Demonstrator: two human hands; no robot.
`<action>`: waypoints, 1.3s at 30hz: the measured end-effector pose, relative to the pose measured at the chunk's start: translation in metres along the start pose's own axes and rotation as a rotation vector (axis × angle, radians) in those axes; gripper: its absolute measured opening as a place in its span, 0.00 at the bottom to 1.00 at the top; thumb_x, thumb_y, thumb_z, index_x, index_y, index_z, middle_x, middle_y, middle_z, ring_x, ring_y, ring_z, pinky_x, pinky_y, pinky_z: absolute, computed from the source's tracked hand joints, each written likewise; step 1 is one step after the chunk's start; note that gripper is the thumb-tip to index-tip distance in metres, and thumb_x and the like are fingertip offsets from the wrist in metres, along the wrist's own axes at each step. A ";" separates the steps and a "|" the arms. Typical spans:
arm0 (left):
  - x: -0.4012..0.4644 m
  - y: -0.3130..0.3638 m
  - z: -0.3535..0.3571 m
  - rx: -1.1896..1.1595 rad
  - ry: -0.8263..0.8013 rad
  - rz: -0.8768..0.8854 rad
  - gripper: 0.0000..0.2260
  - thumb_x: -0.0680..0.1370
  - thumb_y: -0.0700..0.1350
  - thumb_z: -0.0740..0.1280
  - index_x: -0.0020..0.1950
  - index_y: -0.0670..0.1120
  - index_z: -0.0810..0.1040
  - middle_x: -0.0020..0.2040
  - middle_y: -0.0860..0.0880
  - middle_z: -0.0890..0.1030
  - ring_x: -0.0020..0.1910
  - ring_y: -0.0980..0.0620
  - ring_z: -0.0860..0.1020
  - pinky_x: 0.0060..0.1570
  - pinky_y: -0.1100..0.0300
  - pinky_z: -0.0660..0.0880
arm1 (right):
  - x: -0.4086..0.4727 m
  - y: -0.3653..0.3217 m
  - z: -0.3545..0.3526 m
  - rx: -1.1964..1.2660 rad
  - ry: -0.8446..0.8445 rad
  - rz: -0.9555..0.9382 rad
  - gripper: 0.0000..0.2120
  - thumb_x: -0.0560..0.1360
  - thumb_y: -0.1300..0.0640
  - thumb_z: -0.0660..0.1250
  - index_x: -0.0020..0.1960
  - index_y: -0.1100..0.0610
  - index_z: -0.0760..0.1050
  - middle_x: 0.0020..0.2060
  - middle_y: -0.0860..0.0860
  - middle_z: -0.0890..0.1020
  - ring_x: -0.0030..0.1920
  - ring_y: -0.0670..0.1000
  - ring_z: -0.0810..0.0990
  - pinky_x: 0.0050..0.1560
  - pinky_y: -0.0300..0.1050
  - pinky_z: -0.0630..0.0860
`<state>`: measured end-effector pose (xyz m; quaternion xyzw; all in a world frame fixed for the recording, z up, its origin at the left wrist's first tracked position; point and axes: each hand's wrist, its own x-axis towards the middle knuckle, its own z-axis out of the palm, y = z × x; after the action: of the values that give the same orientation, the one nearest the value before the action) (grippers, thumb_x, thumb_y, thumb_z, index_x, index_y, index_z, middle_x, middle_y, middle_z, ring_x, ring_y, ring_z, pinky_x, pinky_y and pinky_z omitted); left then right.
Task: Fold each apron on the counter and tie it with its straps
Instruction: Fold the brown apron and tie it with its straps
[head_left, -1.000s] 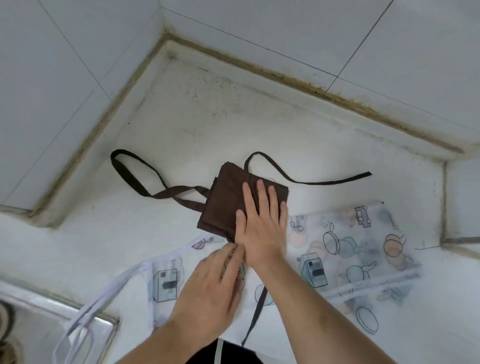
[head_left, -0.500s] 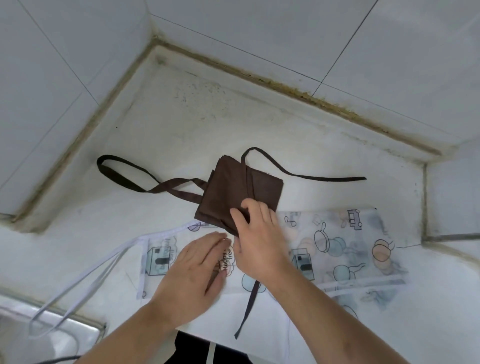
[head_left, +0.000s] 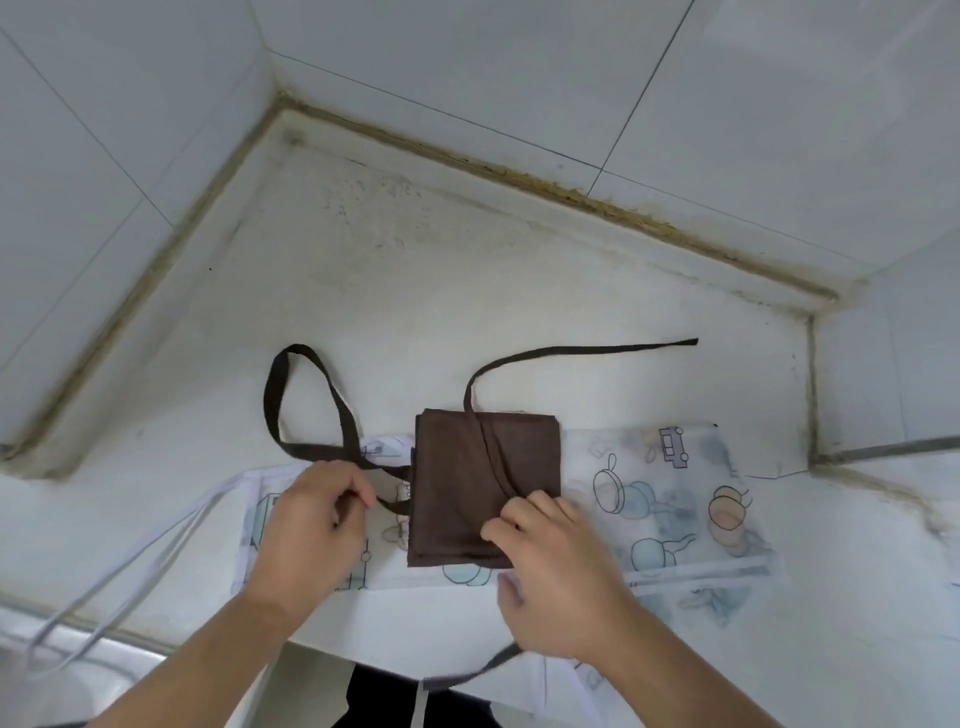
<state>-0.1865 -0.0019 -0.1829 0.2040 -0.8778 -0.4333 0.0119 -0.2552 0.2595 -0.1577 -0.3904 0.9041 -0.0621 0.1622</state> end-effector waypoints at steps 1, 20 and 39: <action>-0.001 0.011 -0.001 0.024 0.003 0.092 0.19 0.73 0.27 0.66 0.39 0.53 0.77 0.41 0.58 0.78 0.42 0.56 0.78 0.42 0.70 0.73 | 0.001 -0.001 -0.005 0.080 0.008 0.037 0.13 0.72 0.45 0.65 0.54 0.49 0.80 0.48 0.43 0.74 0.52 0.49 0.72 0.56 0.48 0.74; 0.013 0.033 0.049 0.320 -0.078 0.422 0.21 0.76 0.33 0.71 0.67 0.48 0.80 0.69 0.53 0.76 0.69 0.48 0.74 0.70 0.51 0.68 | 0.004 0.030 0.005 0.427 0.377 0.617 0.20 0.80 0.61 0.65 0.71 0.52 0.72 0.67 0.46 0.73 0.62 0.45 0.74 0.57 0.42 0.74; 0.064 0.087 0.050 -0.594 -0.452 -0.637 0.09 0.82 0.48 0.63 0.53 0.48 0.82 0.44 0.44 0.87 0.42 0.43 0.86 0.56 0.43 0.83 | 0.040 -0.049 -0.014 0.644 0.184 0.482 0.32 0.74 0.60 0.63 0.77 0.46 0.64 0.60 0.45 0.75 0.56 0.48 0.77 0.55 0.47 0.79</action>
<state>-0.2852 0.0594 -0.1568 0.3509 -0.5906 -0.6806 -0.2545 -0.2521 0.1968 -0.1422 -0.0894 0.9147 -0.3367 0.2047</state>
